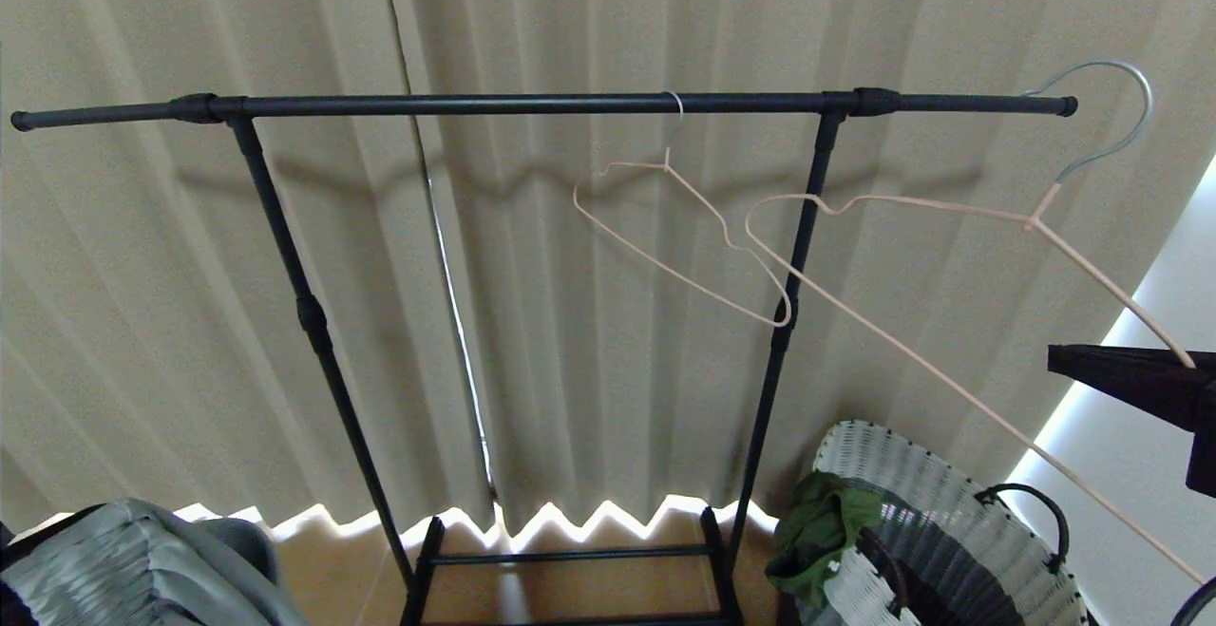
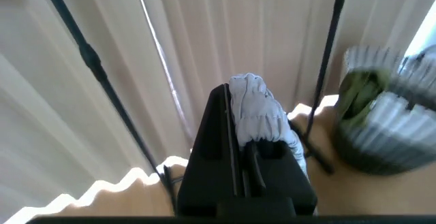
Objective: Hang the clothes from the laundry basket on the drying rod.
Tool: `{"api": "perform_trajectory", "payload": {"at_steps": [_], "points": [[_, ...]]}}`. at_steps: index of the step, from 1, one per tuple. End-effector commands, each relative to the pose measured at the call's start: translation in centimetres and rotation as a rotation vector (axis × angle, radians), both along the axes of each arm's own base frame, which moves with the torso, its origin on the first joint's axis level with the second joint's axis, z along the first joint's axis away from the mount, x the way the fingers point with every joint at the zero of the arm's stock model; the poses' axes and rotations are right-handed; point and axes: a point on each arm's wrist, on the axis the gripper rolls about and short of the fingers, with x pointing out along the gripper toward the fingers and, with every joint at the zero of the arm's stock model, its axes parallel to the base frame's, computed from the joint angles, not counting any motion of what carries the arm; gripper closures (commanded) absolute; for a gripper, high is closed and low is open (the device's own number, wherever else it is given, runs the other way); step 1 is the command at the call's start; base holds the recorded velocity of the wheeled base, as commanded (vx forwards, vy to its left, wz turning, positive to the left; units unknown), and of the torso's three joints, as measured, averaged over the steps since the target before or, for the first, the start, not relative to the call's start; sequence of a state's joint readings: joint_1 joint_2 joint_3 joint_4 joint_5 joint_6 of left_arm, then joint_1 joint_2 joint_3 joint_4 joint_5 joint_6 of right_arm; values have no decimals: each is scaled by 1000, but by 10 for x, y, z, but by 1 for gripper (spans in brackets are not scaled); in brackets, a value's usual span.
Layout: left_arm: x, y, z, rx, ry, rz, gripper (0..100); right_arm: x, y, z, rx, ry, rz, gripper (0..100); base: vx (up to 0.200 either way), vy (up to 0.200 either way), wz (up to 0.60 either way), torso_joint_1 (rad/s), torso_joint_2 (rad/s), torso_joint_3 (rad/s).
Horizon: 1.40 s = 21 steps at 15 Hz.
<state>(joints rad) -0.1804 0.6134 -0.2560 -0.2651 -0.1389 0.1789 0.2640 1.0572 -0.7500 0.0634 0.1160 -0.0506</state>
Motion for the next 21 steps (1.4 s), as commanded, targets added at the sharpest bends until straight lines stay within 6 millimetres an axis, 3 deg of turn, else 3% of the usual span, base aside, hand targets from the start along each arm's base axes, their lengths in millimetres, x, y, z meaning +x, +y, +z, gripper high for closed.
{"api": "perform_trajectory", "payload": {"at_steps": [1,2,5,8,11,16,21], "points": [[8,-1,21,35,-39,5,100,-23,4,1,22,-44,102,100,0,0,0,0,0,0],[15,-2,31,42,-39,7,100,-25,7,2,26,-54,129,100,0,0,0,0,0,0],[61,-11,89,76,42,3,100,-31,18,-2,20,-36,239,100,0,0,0,0,0,0],[104,-30,110,122,161,2,100,-26,25,-9,12,2,271,100,0,0,0,0,0,0],[142,-62,109,163,229,80,100,-28,29,-9,28,13,347,100,0,0,0,0,0,0],[173,-107,92,84,339,93,100,-22,38,-11,57,60,432,100,0,0,0,0,0,0],[195,-133,91,125,334,189,100,-19,62,-11,120,83,522,100,0,0,0,0,0,0]]}}
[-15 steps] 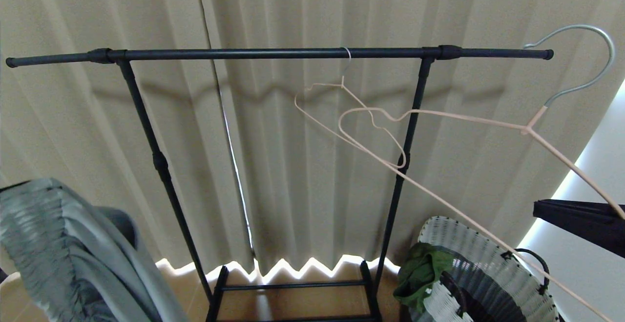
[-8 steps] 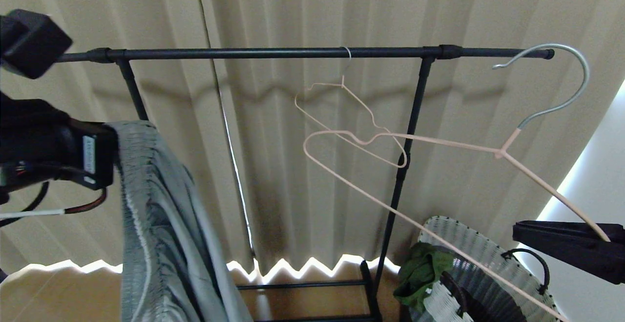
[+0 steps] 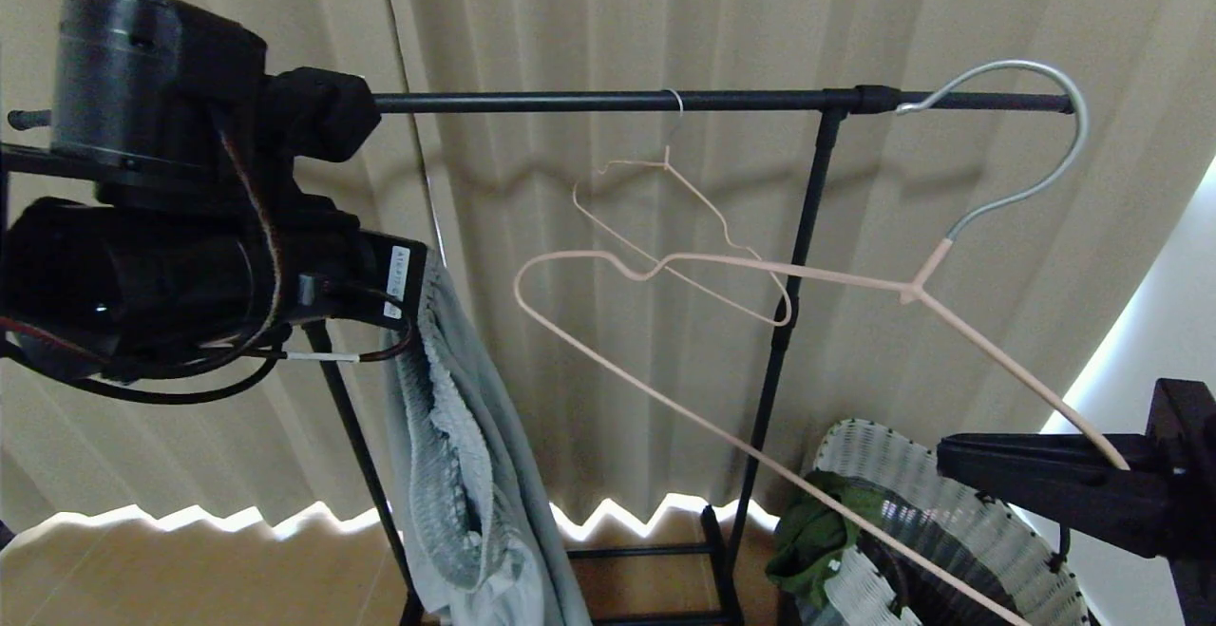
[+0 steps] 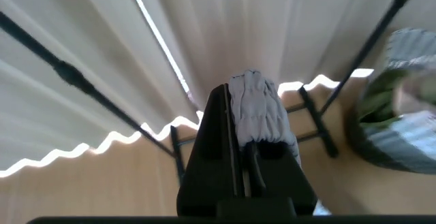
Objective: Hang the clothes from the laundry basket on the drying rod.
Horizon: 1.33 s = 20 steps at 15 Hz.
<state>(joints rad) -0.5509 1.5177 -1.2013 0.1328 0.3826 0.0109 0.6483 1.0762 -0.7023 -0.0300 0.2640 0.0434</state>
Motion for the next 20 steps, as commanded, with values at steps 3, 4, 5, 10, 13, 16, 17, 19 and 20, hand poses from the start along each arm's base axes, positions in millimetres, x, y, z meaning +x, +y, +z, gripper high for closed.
{"api": "perform_trajectory", "payload": {"at_steps": [3,4,5,10,13,16,17,19,20], "points": [[18,-31,-8,1,22,-10,100,13,22,-8,-17,32,53,100,0,0,0,0,0,0],[22,-34,-8,0,20,0,100,14,22,-8,-15,33,54,100,0,0,0,0,0,0],[25,-34,-10,5,19,15,100,14,23,-9,-16,35,54,100,0,0,0,0,0,0],[26,-34,-4,-5,-1,35,100,17,29,-13,-35,56,70,100,0,0,0,0,0,0],[25,-34,-4,-4,-4,39,100,28,40,-20,-64,90,66,100,0,0,0,0,0,0],[32,-28,-7,28,-12,110,100,28,39,-16,-49,84,56,100,0,0,0,0,0,0],[38,-24,-10,39,-5,138,100,24,36,-13,-37,75,54,100,0,0,0,0,0,0],[45,-22,-14,42,3,159,100,18,31,-10,-24,66,55,100,0,0,0,0,0,0],[44,-23,-14,43,4,155,100,18,31,-10,-23,66,56,100,0,0,0,0,0,0]]}}
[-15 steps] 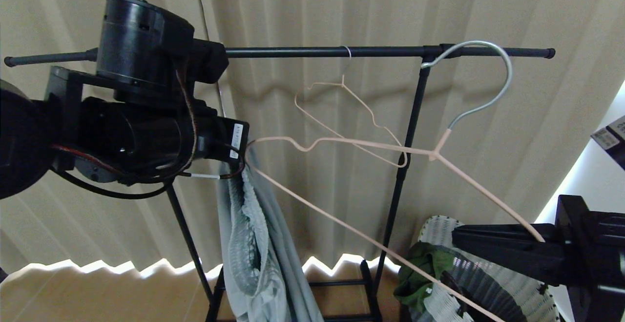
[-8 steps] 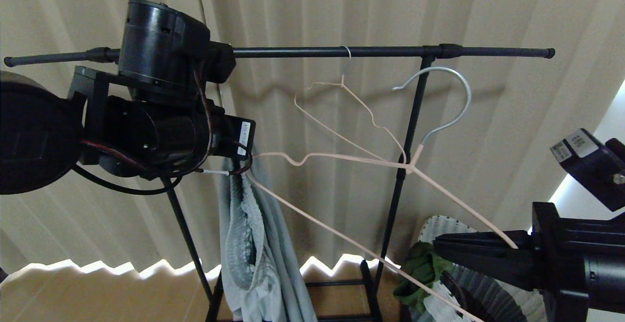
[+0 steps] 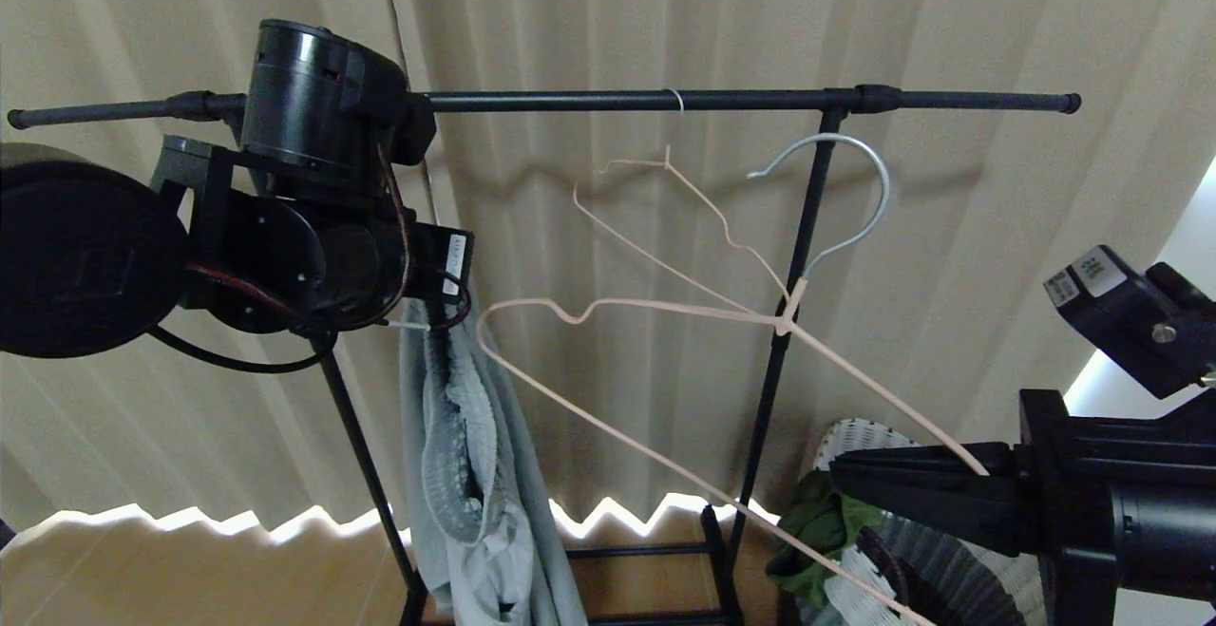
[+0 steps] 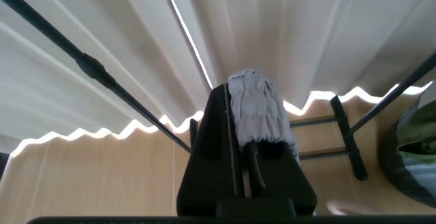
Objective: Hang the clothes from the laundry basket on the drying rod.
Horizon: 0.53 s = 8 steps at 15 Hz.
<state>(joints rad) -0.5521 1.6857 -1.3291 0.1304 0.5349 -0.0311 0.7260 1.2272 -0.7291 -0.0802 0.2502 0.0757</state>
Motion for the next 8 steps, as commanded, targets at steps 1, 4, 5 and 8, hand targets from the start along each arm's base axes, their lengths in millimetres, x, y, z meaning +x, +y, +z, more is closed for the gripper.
{"api": "perform_trajectory", "payload": {"at_steps": [1,4,5,8], "points": [[1,-1,-2,3,4,0,100,-2,-2,2,11,-12,3,100,0,0,0,0,0,0],[-3,-7,-1,5,1,-14,100,0,7,-1,0,5,29,100,0,0,0,0,0,0],[-4,-9,-1,9,-3,-16,100,2,9,-1,-3,8,30,100,0,0,0,0,0,0],[-7,-13,-1,13,-4,-26,100,7,14,-4,-17,23,27,100,0,0,0,0,0,0]]}}
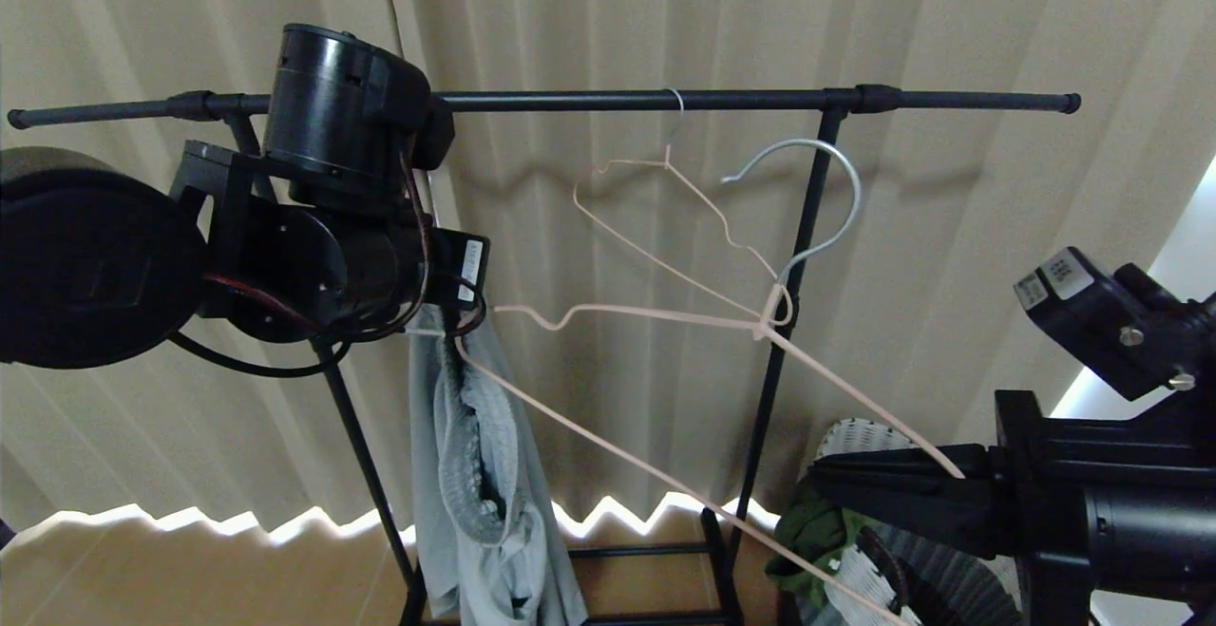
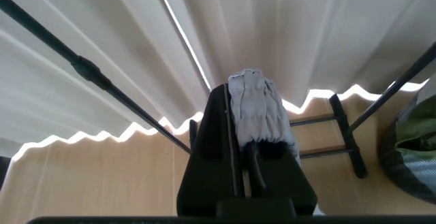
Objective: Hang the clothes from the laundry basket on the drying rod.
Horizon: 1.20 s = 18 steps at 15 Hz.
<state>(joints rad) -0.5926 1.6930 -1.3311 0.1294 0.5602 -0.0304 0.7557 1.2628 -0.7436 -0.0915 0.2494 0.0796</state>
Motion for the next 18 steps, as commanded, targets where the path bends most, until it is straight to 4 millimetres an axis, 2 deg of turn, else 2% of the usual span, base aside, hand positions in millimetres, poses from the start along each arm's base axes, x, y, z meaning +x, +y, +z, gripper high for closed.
{"api": "perform_trajectory", "payload": {"at_steps": [1,4,8,12,14,17,18], "points": [[-3,-2,1,-1,-2,-9,100,5,5,-3,-15,13,-5,100,0,0,0,0,0,0],[-6,-3,3,13,-16,8,100,20,15,-7,-47,35,-92,100,0,0,0,0,0,0],[-10,-3,4,21,-16,12,100,33,28,-6,19,29,-145,100,0,0,0,0,0,0],[-11,-2,5,20,-16,13,100,45,41,-14,14,18,-186,100,0,0,0,0,0,0],[-13,-2,7,16,-23,11,100,42,53,-15,24,42,-166,100,0,0,0,0,0,0],[-13,-2,8,13,-26,10,100,27,76,-15,65,124,-115,100,0,0,0,0,0,0],[-13,-2,9,12,-28,12,100,29,79,-18,59,125,-121,100,0,0,0,0,0,0]]}}
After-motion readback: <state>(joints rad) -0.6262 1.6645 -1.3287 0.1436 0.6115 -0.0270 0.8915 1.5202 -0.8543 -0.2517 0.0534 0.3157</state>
